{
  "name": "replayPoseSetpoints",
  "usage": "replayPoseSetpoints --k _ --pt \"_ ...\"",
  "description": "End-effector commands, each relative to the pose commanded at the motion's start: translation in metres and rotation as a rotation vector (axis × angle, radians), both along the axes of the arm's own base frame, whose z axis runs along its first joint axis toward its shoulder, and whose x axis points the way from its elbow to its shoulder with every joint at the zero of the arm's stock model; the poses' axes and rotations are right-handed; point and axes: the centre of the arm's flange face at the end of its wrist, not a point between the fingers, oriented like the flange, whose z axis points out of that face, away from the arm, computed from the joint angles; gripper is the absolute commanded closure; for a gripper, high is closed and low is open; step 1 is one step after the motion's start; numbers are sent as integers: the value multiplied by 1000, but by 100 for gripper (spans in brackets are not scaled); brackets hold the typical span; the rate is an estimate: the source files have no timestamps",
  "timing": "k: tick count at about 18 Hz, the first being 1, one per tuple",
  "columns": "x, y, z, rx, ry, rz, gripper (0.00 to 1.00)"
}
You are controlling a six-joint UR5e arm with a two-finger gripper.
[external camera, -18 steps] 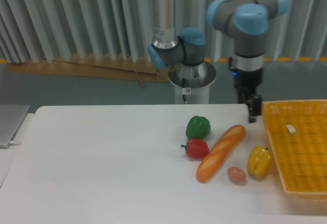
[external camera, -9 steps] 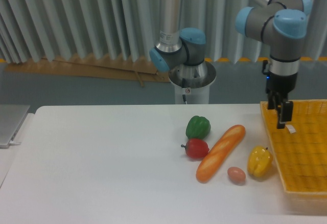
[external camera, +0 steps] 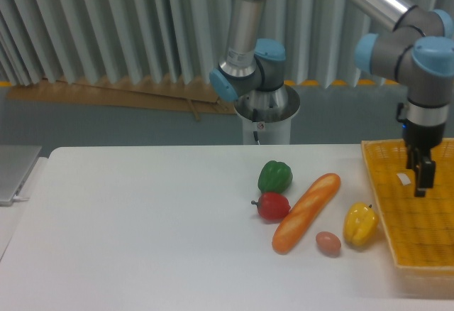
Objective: Place the green pepper on the table
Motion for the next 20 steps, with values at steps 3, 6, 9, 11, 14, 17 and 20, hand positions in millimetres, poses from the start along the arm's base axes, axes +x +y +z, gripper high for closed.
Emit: replayPoseSetpoints --k 3,6,9,11,14,17,20 --pt "-12 -5 -18 -27 -1 -3 0" --pt "-14 -6 -21 -29 -5 0 0" --pt "-15 -6 -29 -37 -18 0 0" --pt "-15 -6 -32 -38 -24 0 0" --pt "-15 -6 -36 -40 -30 2 0" --pt "-15 -6 -39 -41 -34 0 4" --pt "-14 -5 -37 -41 -32 -3 22"
